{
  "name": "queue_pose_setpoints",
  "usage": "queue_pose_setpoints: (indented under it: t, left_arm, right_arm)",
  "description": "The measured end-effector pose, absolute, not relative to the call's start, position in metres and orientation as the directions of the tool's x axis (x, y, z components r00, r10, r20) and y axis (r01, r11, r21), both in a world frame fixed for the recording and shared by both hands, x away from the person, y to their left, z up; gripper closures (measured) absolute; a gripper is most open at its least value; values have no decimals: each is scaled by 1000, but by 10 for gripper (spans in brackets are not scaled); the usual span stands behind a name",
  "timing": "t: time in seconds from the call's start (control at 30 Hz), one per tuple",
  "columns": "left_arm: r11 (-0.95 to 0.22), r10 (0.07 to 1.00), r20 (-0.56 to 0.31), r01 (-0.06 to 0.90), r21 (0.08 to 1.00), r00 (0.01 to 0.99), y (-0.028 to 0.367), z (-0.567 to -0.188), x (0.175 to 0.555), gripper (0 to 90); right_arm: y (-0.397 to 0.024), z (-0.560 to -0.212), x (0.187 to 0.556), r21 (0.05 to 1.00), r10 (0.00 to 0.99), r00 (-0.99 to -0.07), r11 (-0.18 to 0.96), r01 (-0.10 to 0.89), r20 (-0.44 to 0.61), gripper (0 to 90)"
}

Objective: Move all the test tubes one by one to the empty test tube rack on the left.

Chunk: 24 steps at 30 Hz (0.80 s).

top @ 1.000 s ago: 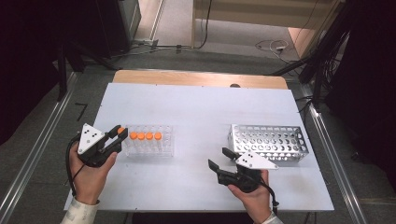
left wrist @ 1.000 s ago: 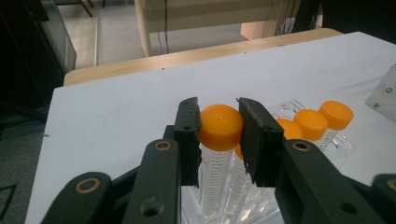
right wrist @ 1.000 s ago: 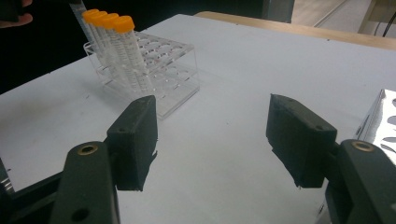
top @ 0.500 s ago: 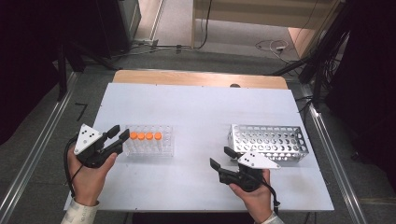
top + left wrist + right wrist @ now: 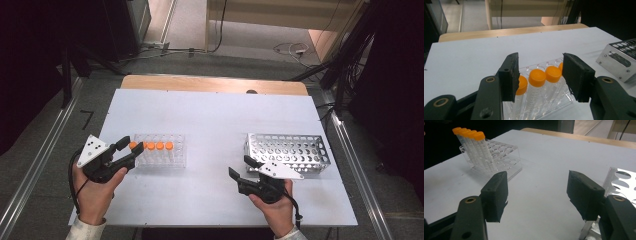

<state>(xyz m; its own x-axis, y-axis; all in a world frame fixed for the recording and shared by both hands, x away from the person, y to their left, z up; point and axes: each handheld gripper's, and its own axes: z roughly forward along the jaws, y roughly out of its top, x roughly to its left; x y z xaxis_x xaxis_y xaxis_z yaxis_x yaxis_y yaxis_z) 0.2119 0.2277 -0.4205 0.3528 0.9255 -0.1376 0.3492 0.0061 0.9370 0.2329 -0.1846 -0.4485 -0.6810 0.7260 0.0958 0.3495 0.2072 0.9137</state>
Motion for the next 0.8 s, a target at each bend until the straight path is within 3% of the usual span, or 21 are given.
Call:
queue_pose_setpoints:
  t: [0.8]
  left_arm:
    - [16, 916, -149, 336, 942, 374, 221, -420, 194, 234]
  right_arm:
    - [-203, -445, 236, 917, 758, -645, 186, 354, 95, 286]
